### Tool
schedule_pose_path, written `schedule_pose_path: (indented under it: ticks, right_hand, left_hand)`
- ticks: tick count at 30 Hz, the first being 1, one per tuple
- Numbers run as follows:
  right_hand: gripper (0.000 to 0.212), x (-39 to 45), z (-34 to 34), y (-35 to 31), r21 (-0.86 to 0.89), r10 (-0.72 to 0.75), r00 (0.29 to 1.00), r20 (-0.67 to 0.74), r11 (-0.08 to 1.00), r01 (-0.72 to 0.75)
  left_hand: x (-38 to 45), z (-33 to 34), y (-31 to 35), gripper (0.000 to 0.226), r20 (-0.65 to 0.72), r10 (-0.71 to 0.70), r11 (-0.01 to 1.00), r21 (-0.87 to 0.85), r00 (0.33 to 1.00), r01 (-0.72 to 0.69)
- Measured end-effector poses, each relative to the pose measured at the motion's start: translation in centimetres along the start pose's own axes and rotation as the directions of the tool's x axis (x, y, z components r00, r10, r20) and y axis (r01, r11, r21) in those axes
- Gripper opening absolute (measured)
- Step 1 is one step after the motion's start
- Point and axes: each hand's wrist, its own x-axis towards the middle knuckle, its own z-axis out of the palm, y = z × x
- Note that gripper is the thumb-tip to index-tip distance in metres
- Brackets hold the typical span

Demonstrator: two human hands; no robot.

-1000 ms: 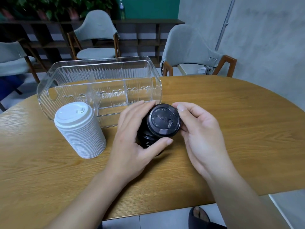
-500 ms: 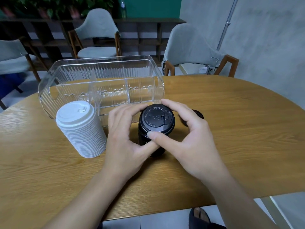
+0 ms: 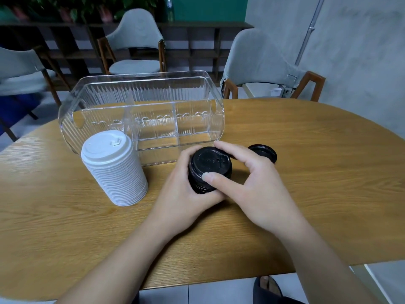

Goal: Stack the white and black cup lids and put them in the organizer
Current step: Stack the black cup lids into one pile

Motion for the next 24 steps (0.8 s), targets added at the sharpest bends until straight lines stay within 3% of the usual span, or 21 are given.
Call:
schedule_pose_path:
  ticks: [5, 14, 19, 21, 24]
  right_hand:
    - [0.067, 0.2, -0.1, 0.2, -0.022, -0.038, 0.996, 0.084, 0.999, 0.040]
    - [0.070, -0.6, 1.0, 0.4, 0.014, -0.012, 0.998, -0.063, 1.000, 0.013]
    - [0.076, -0.6, 0.5, 0.6, 0.073, 0.012, 1.000, 0.010, 0.997, -0.013]
    - [0.070, -0.4, 0.1, 1.0, 0.110, 0.005, 1.000, -0.003, 0.994, -0.005]
    - [0.046, 0.0, -0.5, 2.1, 0.156, 0.033, 0.990, -0.134, 0.988, -0.011]
  left_hand:
    - [0.1, -0.3, -0.1, 0.091, 0.038, -0.029, 0.999, -0.044, 0.999, 0.031]
    - [-0.1, 0.2, -0.2, 0.088, -0.010, 0.010, 1.000, 0.013, 1.000, -0.010]
    - [-0.2, 0.1, -0.1, 0.093, -0.005, 0.024, 1.000, 0.017, 1.000, -0.024]
    - [-0.3, 0.1, -0.1, 0.096, -0.018, 0.017, 1.000, -0.002, 1.000, -0.017]
    - [-0.2, 0.1, -0.1, 0.099, -0.053, 0.024, 0.999, -0.020, 0.998, -0.025]
